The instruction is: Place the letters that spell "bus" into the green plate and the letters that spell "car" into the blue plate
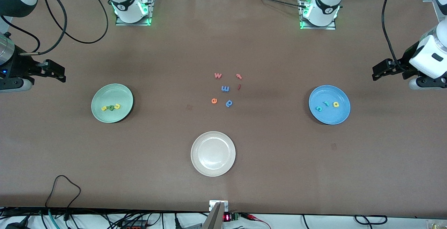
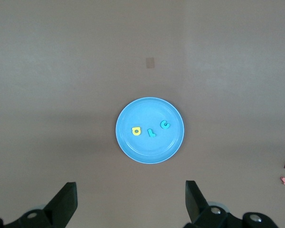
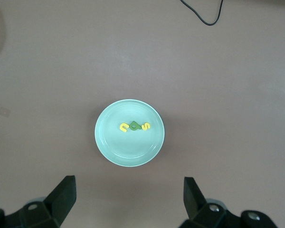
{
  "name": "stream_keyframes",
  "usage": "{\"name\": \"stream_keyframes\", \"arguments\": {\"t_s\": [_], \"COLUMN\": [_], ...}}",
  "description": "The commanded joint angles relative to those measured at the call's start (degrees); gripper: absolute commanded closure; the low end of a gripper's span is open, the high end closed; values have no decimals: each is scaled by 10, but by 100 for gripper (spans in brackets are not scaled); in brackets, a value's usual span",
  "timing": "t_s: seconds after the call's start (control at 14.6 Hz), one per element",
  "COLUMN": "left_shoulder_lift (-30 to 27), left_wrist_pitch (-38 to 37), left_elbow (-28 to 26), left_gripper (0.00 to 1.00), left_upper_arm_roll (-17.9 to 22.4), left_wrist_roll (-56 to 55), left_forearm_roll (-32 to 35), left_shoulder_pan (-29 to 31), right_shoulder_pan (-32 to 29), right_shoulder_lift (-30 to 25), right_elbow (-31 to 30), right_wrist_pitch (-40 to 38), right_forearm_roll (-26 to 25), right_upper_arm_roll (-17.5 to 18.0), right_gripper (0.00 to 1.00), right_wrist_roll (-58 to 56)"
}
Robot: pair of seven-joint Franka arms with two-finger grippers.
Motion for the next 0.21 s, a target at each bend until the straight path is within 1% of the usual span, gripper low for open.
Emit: {"name": "stream_keyframes", "arguments": {"t_s": [0.0, 0.14], "left_shoulder_lift": [-15, -16], "left_wrist_pitch": [-2, -8], "left_elbow": [-15, -16], "left_gripper": [0, 0], "left_upper_arm_roll": [2, 2], "left_wrist_roll": [12, 12], "left_forearm_roll": [-11, -11], "left_shoulder_pan": [7, 8], "right_shoulder_pan": [-6, -6], "right_shoulder_lift": [-7, -7], "right_elbow": [4, 4], "right_wrist_pitch": [-12, -11], "right_forearm_roll": [9, 9], "right_upper_arm_roll": [4, 4], "right_gripper": [0, 0], "right_wrist_roll": [4, 5]}}
